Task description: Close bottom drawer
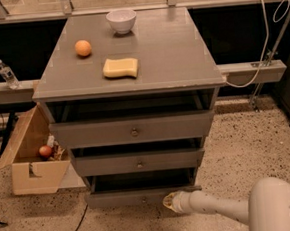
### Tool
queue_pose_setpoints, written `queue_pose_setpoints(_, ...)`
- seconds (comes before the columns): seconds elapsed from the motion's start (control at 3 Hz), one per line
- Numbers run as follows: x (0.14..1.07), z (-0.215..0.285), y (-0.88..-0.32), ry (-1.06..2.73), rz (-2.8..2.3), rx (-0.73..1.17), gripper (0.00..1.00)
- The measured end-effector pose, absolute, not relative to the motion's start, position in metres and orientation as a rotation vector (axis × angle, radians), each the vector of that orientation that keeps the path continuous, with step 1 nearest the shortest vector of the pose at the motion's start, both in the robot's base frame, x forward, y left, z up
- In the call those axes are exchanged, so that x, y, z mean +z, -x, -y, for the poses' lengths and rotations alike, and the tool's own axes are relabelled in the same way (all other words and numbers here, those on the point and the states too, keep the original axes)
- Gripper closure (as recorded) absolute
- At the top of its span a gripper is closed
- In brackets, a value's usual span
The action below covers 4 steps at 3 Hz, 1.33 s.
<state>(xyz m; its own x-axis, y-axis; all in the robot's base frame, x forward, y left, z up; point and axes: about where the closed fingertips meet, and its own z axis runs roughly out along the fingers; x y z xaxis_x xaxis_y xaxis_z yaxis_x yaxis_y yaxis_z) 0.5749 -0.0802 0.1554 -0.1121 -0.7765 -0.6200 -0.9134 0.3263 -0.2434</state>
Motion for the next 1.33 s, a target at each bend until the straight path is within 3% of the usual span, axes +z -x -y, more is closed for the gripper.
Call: queue_pose_setpoints(1.33, 0.163, 0.084, -0.657, 1.410, -1.814, 0.106, 1.00)
